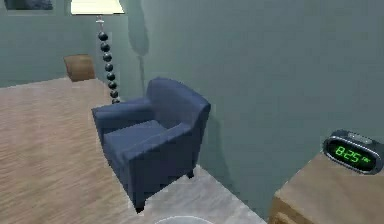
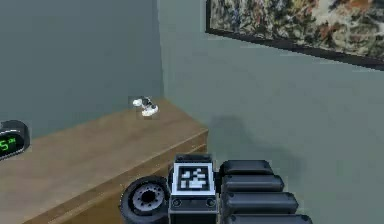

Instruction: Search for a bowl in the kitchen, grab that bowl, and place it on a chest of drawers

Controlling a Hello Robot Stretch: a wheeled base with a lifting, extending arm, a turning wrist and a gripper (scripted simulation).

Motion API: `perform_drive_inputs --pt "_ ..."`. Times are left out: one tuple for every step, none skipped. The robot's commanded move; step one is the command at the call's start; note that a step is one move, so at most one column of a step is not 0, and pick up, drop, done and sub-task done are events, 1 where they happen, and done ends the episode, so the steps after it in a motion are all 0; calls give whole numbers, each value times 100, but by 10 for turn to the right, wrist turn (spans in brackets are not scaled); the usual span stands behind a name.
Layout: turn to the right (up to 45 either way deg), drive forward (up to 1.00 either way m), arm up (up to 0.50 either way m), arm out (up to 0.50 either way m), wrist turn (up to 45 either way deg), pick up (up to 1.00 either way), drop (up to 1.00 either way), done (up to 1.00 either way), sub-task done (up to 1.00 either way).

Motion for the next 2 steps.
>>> perform_drive_inputs --pt "-450 0 0 0 0 0 0 0 0" --pt "-450 0 0 0 0 0 0 0 0"
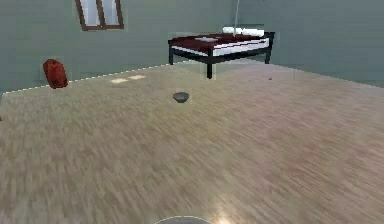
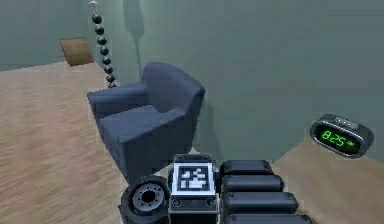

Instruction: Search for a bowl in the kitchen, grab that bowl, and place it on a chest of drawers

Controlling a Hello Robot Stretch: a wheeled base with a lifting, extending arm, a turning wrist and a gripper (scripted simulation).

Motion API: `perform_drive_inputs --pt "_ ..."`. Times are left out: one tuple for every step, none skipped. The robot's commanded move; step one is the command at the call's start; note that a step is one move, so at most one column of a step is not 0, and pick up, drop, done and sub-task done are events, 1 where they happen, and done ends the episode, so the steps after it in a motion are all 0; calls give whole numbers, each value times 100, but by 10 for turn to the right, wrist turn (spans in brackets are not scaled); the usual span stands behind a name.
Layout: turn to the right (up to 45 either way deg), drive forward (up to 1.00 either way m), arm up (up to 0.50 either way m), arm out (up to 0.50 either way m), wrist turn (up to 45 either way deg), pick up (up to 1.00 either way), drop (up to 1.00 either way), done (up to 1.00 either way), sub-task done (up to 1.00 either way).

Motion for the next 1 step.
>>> perform_drive_inputs --pt "-90 0 0 0 0 0 0 0 0"
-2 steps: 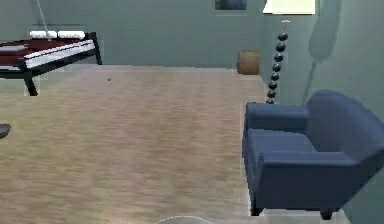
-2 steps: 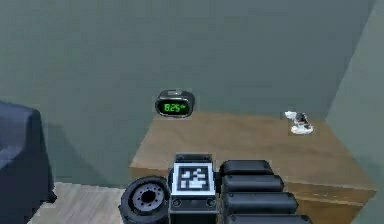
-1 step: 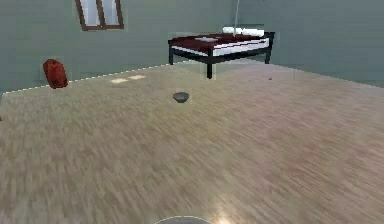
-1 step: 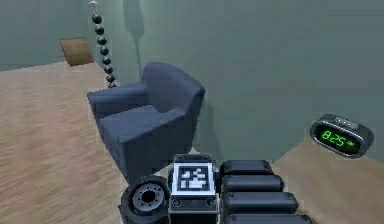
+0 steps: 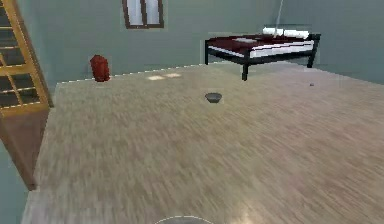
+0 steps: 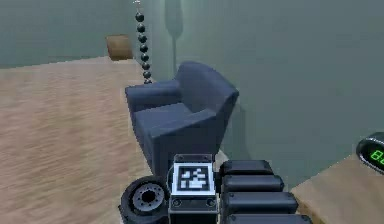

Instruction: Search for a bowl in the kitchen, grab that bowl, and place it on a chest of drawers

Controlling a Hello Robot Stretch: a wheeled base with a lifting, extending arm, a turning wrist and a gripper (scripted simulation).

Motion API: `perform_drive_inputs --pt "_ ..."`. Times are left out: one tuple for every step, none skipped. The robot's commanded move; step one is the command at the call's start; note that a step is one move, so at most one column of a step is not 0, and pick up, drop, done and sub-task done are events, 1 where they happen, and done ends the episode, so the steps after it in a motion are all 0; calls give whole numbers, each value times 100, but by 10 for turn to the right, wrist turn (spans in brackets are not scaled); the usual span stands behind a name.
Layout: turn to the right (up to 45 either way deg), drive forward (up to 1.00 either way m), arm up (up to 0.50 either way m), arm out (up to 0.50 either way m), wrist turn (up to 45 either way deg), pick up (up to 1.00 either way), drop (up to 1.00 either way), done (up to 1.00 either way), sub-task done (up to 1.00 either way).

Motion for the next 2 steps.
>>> perform_drive_inputs --pt "450 0 0 0 0 0 0 0 0" --pt "450 0 0 0 0 0 0 0 0"
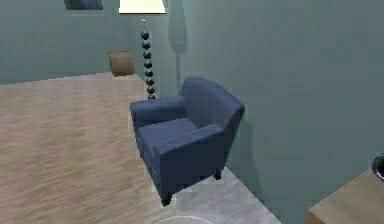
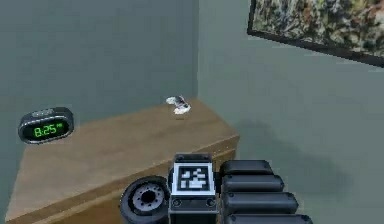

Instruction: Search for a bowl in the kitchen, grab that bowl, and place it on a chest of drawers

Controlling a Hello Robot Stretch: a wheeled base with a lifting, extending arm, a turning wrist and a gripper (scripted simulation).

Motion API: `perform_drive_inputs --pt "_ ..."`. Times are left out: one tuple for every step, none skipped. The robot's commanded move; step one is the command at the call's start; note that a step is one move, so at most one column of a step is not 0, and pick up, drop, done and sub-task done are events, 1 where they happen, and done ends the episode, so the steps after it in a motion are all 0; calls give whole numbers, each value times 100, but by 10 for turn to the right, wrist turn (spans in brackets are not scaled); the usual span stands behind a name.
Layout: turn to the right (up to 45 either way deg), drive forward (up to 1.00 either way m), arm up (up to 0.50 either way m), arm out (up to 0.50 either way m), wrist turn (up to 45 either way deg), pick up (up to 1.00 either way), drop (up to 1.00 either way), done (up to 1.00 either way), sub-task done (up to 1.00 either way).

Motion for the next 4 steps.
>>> perform_drive_inputs --pt "420 0 0 0 0 0 0 0 0" --pt "-450 0 0 0 0 0 0 0 0" --pt "-450 0 0 0 0 0 0 0 0" --pt "-330 0 0 0 0 0 0 0 0"
